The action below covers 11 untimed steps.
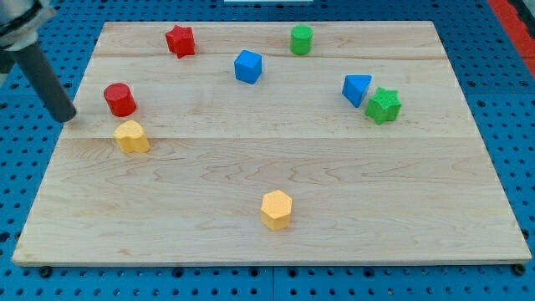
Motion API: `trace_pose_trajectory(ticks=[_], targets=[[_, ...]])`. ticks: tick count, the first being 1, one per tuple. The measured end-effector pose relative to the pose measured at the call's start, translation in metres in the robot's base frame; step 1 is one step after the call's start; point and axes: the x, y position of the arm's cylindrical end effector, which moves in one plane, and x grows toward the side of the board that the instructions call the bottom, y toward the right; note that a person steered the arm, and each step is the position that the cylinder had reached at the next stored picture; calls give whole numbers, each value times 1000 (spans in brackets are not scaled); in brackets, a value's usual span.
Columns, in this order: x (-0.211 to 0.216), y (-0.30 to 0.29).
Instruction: Place the red circle to the center of the board
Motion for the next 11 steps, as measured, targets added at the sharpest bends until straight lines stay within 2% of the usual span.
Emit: trace_pose_trajectory(ticks=[1, 2, 3, 4, 5, 6, 7, 8, 9, 10, 11], targets=[[-2, 18], [-16, 10], [-22, 85], [-56, 89], [-71, 111], [-51, 154], [-27, 119], [-7, 151], [-41, 161], [-49, 215], [-37, 230]])
